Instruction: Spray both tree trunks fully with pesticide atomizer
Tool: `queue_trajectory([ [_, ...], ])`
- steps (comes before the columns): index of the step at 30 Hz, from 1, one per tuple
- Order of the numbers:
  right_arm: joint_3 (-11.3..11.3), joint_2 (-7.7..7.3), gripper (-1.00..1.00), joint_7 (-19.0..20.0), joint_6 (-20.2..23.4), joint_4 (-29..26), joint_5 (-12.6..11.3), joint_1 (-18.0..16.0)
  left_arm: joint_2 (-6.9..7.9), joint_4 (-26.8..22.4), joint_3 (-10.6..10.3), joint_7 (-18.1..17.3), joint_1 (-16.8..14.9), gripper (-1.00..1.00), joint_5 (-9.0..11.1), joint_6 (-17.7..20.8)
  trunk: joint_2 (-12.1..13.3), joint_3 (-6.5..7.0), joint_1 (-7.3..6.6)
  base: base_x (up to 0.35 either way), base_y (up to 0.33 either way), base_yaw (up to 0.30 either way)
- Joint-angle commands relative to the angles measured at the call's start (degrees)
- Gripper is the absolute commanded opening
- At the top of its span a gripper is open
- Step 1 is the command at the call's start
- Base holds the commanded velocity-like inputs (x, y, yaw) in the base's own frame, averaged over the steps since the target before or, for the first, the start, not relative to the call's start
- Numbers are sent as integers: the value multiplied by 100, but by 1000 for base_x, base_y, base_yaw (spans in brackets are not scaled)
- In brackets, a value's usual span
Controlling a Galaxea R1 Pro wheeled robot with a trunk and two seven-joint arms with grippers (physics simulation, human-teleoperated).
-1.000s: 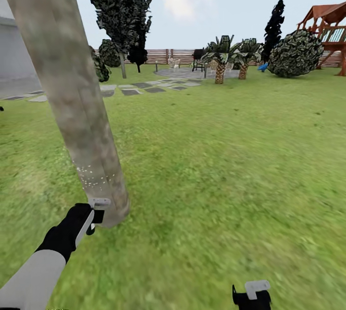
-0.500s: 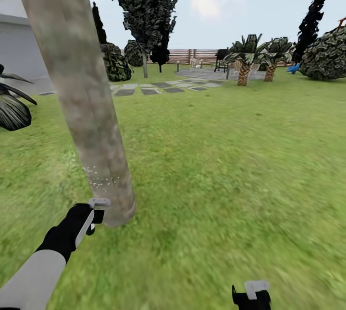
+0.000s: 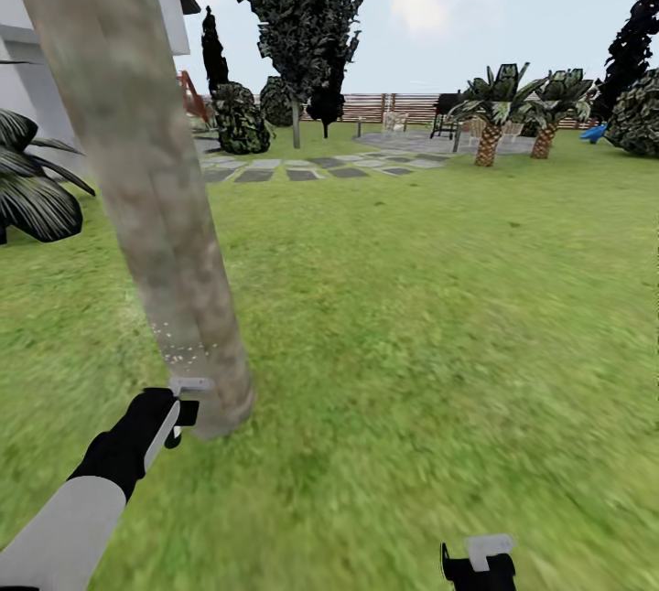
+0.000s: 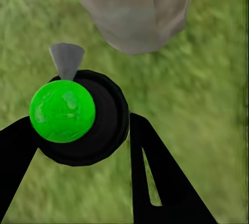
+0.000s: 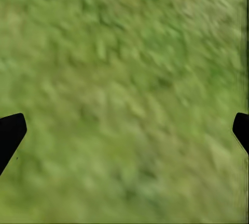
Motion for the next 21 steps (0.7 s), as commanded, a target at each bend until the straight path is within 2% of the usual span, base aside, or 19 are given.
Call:
queue_trajectory([
  [1, 13, 0, 100, -50, 1, 5, 55, -3, 5, -7, -22, 33, -3, -100, 20, 29, -2, -5, -1, 8, -276, 0],
  [5, 13, 0, 100, -50, 1, 5, 55, -3, -3, -6, -22, 33, -3, -100, 22, 29, -2, -5, -1, 2, -277, 24],
  [9, 13, 2, 100, -50, 1, 4, 55, -3, -55, 7, -21, 26, -3, -100, 52, 2, -2, -5, -1, 0, -277, 246],
  [11, 12, -5, 100, -50, 1, 0, 50, -3, -76, -34, -6, 24, -5, -100, 54, -181, -2, -5, -1, 22, -275, 274],
  [14, 13, -8, 100, -50, 1, -3, 49, -3, -47, -84, -19, 28, -18, -100, 33, -269, -2, -5, -1, 171, -227, 276],
  [17, 13, -8, 100, -50, 1, -1, 54, -3, -1, -90, -13, 12, -20, -100, 34, -280, -2, -5, -1, 99, -80, 277],
  [21, 13, -8, 100, -50, 1, 2, 53, -3, -61, -90, -25, -35, -205, -100, 54, -101, -2, -5, -1, 5, -4, 277],
])
